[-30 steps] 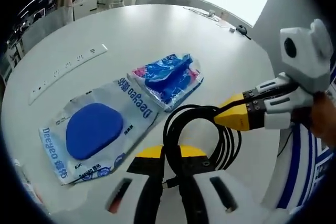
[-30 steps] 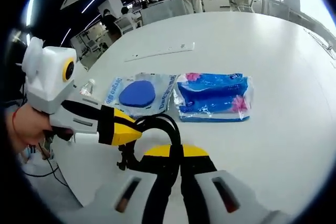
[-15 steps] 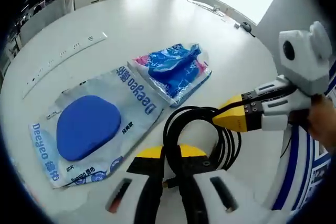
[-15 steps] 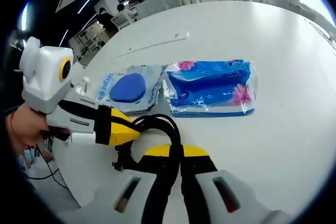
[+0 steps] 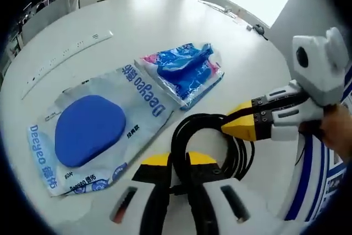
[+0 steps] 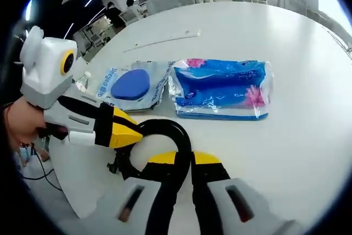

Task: Arrange the tabletop items into an orderly group along one side of the table until the central work area is clear of visible clutter.

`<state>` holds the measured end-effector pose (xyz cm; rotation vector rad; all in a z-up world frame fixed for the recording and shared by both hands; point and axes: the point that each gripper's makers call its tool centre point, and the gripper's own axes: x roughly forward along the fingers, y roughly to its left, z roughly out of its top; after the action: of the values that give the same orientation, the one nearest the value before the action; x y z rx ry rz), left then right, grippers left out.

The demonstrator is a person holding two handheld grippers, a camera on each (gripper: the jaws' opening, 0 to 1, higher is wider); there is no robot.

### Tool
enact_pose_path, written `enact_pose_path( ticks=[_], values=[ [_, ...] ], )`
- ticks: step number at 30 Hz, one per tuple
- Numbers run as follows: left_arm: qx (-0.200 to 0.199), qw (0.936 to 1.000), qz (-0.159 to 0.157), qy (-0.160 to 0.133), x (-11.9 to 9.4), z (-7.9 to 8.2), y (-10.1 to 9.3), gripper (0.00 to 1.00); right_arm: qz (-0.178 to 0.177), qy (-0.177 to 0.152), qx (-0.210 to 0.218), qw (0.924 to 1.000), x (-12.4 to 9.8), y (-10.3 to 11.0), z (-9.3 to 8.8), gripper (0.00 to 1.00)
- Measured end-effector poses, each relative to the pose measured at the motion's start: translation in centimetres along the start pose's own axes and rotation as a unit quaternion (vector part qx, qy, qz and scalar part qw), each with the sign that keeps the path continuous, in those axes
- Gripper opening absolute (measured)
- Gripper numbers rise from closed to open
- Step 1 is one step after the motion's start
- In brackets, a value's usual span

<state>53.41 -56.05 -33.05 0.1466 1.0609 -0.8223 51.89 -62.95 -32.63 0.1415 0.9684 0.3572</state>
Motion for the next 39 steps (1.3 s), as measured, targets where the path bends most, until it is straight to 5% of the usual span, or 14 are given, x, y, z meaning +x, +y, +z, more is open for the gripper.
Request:
enact_pose_path(
  ticks=[12,39],
  values=[
    [0.005,0.9999,0.001,-0.016,-0.4,0.5,0.1,0.14,-0.007,-0.001,-0.013,0.9999,-0.1,-0.2,0.1,0.10],
    [0.017,0.9991,-0.015,-0.036,-1.9,0.7,-0.5,0.35,0.002,-0.022,-0.054,0.9983,-1.9,0.8,1.3,0.41]
  ],
)
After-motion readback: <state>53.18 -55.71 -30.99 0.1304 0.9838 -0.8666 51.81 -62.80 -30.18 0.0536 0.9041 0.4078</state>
